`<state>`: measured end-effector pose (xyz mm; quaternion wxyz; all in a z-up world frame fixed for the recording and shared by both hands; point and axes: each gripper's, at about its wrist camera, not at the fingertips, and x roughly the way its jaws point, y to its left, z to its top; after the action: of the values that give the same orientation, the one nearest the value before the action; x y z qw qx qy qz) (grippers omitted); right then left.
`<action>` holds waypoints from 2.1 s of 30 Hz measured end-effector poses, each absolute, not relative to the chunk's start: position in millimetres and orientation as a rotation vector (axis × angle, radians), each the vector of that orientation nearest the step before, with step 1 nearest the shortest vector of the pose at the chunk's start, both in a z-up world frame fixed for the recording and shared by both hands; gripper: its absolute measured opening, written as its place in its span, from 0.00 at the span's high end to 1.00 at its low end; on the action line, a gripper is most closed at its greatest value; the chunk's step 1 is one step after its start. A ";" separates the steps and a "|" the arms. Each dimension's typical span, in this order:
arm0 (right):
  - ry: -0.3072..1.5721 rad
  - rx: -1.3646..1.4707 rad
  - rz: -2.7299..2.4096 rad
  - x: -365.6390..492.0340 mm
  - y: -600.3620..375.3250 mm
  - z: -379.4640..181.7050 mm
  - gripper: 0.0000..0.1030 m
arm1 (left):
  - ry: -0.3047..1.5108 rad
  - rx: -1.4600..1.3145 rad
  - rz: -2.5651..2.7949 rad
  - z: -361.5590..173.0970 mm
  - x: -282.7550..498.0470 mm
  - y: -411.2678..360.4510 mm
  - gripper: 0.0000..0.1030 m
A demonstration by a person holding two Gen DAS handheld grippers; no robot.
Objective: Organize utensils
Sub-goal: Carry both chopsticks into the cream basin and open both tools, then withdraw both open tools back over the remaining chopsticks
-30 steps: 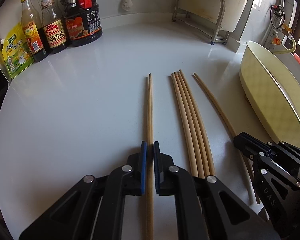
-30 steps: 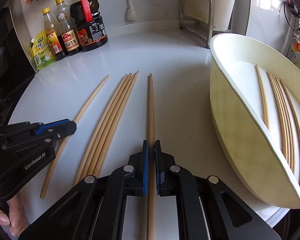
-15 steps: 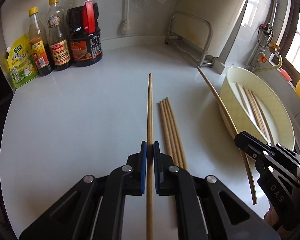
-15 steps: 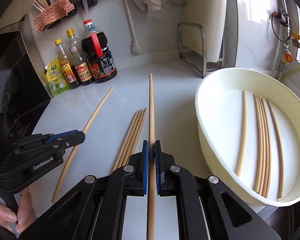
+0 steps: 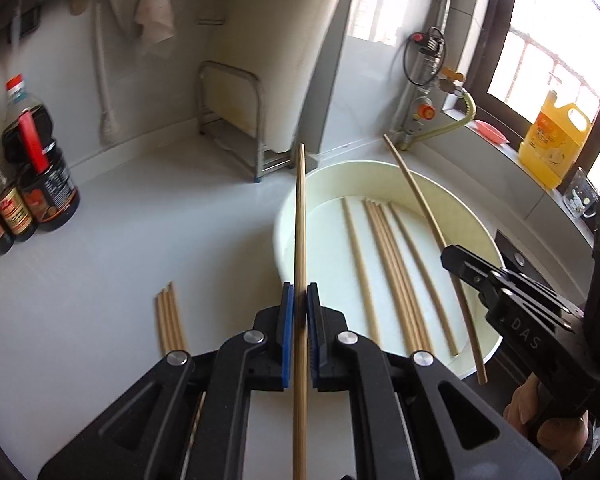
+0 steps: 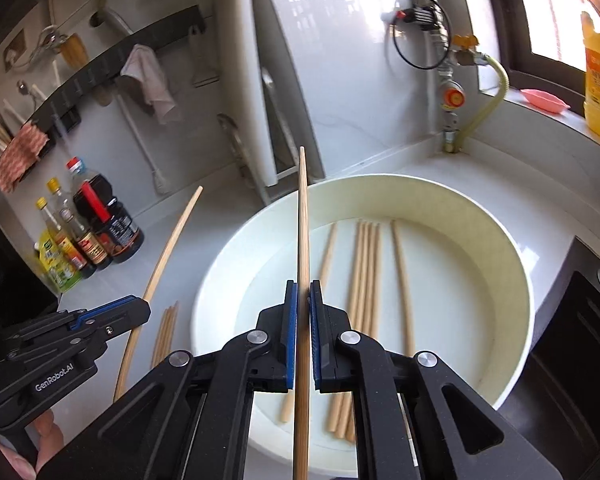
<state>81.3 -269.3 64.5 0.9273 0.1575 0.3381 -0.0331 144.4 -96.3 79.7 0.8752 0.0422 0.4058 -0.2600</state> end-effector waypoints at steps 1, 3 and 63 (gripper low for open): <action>0.695 0.337 -0.082 81.2 -277.5 62.4 0.94 | 0.845 0.092 -0.556 81.0 146.2 -106.7 0.93; 0.703 0.358 -0.104 82.3 -291.6 58.5 0.94 | 0.842 0.096 -0.577 82.9 150.2 -127.2 0.93; 0.728 0.241 0.134 80.4 -192.6 64.3 0.65 | 0.878 0.008 -0.188 39.3 127.8 39.4 0.45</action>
<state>80.4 -192.6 64.3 0.9251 0.1176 0.3550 0.0655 127.8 39.4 39.3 0.9009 0.0040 0.4244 -0.0909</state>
